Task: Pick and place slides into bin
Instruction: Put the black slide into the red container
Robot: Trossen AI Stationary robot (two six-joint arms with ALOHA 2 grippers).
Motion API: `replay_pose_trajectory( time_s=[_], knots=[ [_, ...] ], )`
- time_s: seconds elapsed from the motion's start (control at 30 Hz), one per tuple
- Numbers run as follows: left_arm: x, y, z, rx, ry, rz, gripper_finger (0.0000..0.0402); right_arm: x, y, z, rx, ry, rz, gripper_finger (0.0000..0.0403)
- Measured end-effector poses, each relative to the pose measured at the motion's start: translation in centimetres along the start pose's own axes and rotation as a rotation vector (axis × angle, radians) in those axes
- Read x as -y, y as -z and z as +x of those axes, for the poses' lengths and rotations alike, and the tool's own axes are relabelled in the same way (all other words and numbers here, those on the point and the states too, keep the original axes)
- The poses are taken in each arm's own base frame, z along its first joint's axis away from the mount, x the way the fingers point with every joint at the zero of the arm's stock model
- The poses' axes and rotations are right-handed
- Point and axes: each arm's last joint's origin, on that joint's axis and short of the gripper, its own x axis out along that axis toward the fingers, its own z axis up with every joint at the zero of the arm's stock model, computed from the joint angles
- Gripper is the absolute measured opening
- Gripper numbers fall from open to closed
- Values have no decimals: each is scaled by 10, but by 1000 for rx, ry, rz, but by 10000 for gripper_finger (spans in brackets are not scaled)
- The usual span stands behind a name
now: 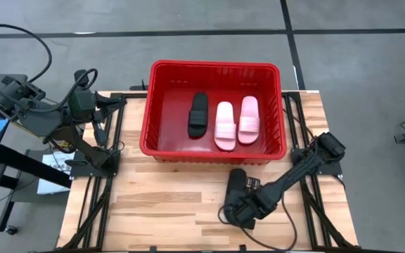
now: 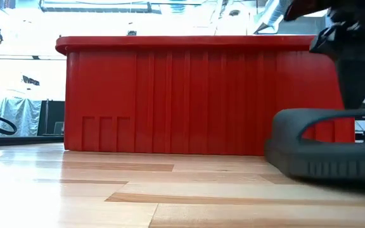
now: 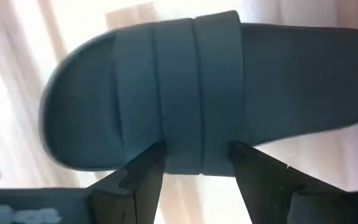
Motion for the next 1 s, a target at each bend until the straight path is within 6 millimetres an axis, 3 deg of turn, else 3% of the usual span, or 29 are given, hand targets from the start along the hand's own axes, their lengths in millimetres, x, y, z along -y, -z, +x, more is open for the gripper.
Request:
replay_pose_trajectory(
  time_s=[0.53,0.77,1.0],
  knots=[
    [0,0,0,0,0,-6,0,25,-6,-23,3,1,-65,203],
    [1,0,0,-10,44,-11,0,35,-14,-17,-40,-60,-144,222],
    [1,0,0,-10,44,-20,0,53,-18,5,-112,-126,-159,225]
  ],
)
